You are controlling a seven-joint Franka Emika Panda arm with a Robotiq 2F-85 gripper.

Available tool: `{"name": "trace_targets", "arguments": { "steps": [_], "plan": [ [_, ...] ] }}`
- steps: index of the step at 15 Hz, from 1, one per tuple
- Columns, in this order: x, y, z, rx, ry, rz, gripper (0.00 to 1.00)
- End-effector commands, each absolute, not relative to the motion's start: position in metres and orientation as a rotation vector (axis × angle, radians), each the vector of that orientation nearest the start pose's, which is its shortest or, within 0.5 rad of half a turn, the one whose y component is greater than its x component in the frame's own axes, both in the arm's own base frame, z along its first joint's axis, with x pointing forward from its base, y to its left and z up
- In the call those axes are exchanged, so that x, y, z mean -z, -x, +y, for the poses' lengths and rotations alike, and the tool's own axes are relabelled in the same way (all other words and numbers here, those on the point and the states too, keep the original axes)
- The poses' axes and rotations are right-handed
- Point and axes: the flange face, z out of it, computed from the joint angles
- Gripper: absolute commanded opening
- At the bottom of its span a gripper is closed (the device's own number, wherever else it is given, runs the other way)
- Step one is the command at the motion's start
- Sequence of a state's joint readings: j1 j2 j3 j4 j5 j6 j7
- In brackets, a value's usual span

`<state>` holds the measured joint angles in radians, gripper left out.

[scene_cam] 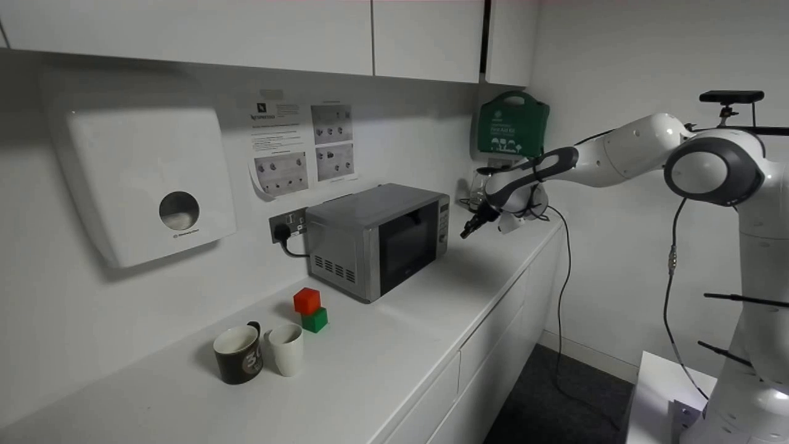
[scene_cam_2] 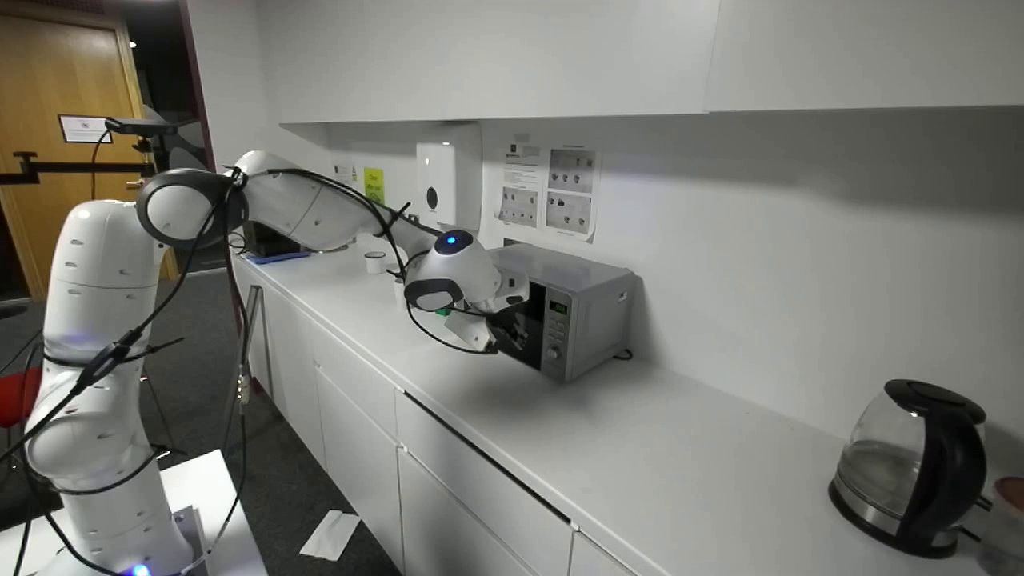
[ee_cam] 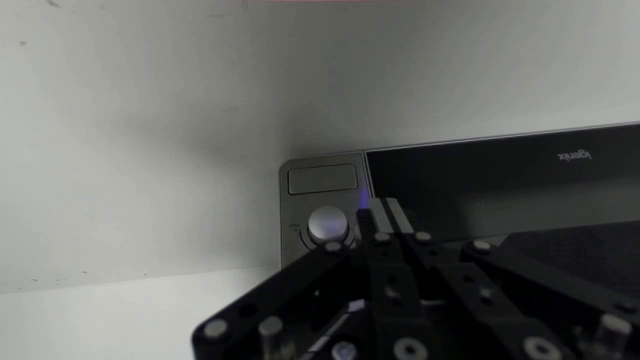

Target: Press a button on the microwave

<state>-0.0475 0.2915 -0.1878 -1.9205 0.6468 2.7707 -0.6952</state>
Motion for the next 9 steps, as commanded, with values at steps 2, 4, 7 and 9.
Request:
{"name": "trace_targets", "arguments": {
  "steps": [2, 4, 7, 9],
  "plan": [
    [-0.4, -0.651, -0.18, 1.009, 2.899, 0.049, 0.0],
    [-0.397, -0.657, -0.183, 1.017, 2.9, 0.059, 0.0],
    [-0.396, -0.662, -0.188, 1.031, 2.894, 0.067, 0.0],
    [-0.395, -0.665, -0.192, 1.039, 2.893, 0.072, 0.0]
  ]
}}
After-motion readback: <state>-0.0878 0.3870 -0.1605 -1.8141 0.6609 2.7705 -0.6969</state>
